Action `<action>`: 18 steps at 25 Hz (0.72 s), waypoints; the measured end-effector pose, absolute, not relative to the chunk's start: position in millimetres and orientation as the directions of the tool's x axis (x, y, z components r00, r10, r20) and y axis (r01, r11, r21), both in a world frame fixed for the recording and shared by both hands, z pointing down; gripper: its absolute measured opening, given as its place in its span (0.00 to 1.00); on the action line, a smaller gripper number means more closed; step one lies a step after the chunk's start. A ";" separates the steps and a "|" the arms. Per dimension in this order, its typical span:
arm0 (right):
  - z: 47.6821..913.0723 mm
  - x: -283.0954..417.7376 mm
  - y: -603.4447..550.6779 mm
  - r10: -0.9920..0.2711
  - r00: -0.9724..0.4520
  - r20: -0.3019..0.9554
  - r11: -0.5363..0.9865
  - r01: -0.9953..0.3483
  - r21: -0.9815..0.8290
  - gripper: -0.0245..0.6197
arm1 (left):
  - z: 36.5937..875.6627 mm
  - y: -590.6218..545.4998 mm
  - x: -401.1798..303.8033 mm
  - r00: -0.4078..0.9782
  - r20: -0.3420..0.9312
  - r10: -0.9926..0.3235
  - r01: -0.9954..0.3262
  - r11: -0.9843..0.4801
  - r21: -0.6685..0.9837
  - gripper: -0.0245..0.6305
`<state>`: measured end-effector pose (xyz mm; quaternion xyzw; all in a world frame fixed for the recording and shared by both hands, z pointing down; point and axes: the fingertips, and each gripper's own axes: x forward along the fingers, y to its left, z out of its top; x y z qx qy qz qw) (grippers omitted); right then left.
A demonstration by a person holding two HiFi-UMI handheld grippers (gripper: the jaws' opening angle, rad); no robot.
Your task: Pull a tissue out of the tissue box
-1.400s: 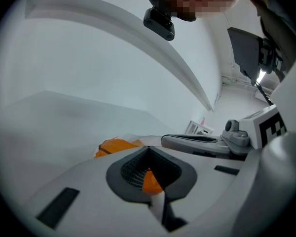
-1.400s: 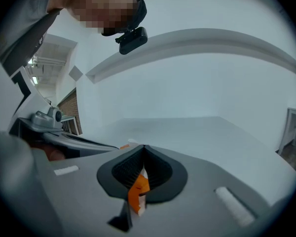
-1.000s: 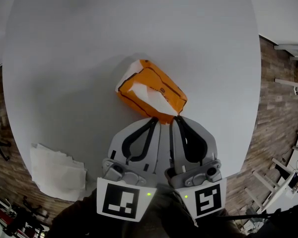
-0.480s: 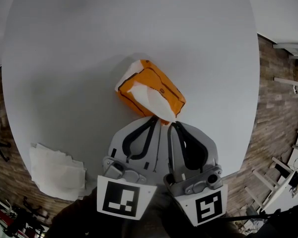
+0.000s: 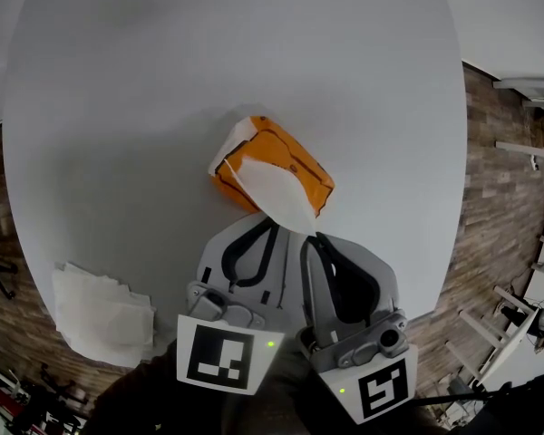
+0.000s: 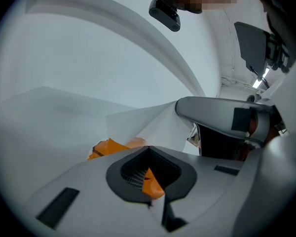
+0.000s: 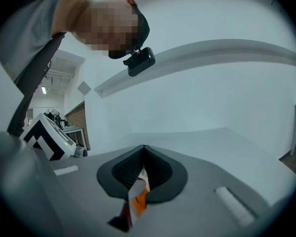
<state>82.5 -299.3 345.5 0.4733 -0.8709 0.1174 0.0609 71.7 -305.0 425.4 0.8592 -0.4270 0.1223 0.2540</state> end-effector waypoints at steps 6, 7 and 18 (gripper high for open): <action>333.6 80.9 -297.9 -0.810 -0.552 0.198 0.532 -0.834 -0.145 0.04 | 421.9 -305.1 73.1 0.608 0.423 -0.671 -0.794 -0.508 0.335 0.04; 331.8 80.3 -297.5 -0.810 -0.553 0.196 0.534 -0.833 -0.144 0.04 | 421.6 -305.0 72.6 0.608 0.424 -0.672 -0.794 -0.505 0.337 0.04; 310.4 75.8 -292.3 -0.804 -0.572 0.161 0.556 -0.820 -0.139 0.04 | 409.2 -305.1 69.4 0.596 0.418 -0.685 -0.803 -0.498 0.329 0.04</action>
